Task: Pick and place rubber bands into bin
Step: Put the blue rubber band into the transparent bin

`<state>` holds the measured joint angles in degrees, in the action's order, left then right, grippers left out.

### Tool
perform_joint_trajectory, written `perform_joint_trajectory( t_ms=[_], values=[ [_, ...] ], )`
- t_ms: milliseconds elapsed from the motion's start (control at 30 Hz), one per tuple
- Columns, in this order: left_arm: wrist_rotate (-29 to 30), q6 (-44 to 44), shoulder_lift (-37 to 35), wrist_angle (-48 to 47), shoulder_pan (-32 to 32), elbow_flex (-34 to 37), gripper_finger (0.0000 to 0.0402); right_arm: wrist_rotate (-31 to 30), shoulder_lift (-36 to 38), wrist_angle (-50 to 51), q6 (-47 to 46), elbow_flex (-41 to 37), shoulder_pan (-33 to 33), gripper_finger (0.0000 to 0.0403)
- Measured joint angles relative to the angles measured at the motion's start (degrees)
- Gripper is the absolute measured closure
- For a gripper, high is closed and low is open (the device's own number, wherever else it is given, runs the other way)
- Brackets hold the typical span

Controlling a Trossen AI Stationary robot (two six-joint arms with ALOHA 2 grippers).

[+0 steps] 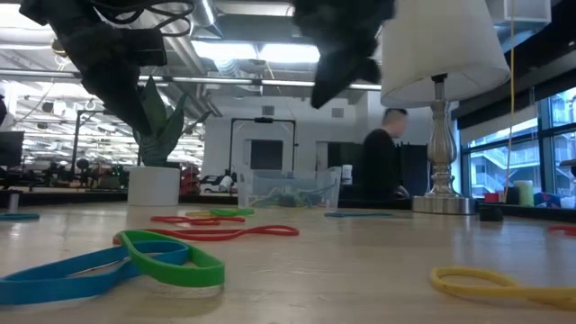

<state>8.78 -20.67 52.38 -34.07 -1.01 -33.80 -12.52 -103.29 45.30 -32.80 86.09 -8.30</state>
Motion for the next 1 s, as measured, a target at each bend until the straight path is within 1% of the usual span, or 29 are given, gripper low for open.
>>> perform_joint_trajectory(
  t_ms=[67,200,300,400,500,633,733,800,933,1000],
  values=[
    [0.1,1.6,0.0,-0.1,-0.4,-0.1,0.0268,-1.1,2.0,-1.8,-4.4,-4.2,-3.7,0.0398],
    [1.6,3.2,0.4,-4.4,-2.4,-3.1,0.0264,-3.4,6.4,-4.8,-14.0,-13.0,-10.7,0.0394],
    [3.9,0.6,2.2,-11.4,-4.5,-6.9,0.0263,-4.5,10.1,-7.7,-20.1,-19.3,-14.9,0.0399],
    [4.1,-2.7,6.2,-17.0,-6.9,-10.6,0.0263,-5.0,14.1,-10.3,-24.6,-25.7,-17.9,0.0399],
    [3.7,-6.4,11.3,-22.2,-10.2,-13.1,0.0263,-5.1,18.2,-11.8,-28.2,-31.2,-19.5,0.0399],
    [3.3,-9.9,17.4,-28.6,-14.6,-14.4,0.0263,-5.2,23.3,-13.5,-28.8,-36.3,-20.8,0.0401],
    [-0.3,-11.5,20.4,-31.3,-17.2,-14.5,0.0263,-5.2,26.7,-13.7,-27.5,-38.6,-21.3,0.0400],
    [-2.3,-11.8,22.4,-31.0,-18.6,-14.4,0.0263,-5.7,29.0,-13.1,-25.8,-39.8,-21.6,0.0400],
    [-2.9,-13.4,25.3,-30.1,-20.5,-14.3,0.0263,-5.9,33.1,-13.1,-22.4,-42.2,-21.6,0.0400],
    [-4.1,-15.2,26.1,-28.7,-20.9,-13.3,0.0263,-5.9,34.6,-12.8,-21.3,-42.6,-21.6,0.0400]
  ],
)
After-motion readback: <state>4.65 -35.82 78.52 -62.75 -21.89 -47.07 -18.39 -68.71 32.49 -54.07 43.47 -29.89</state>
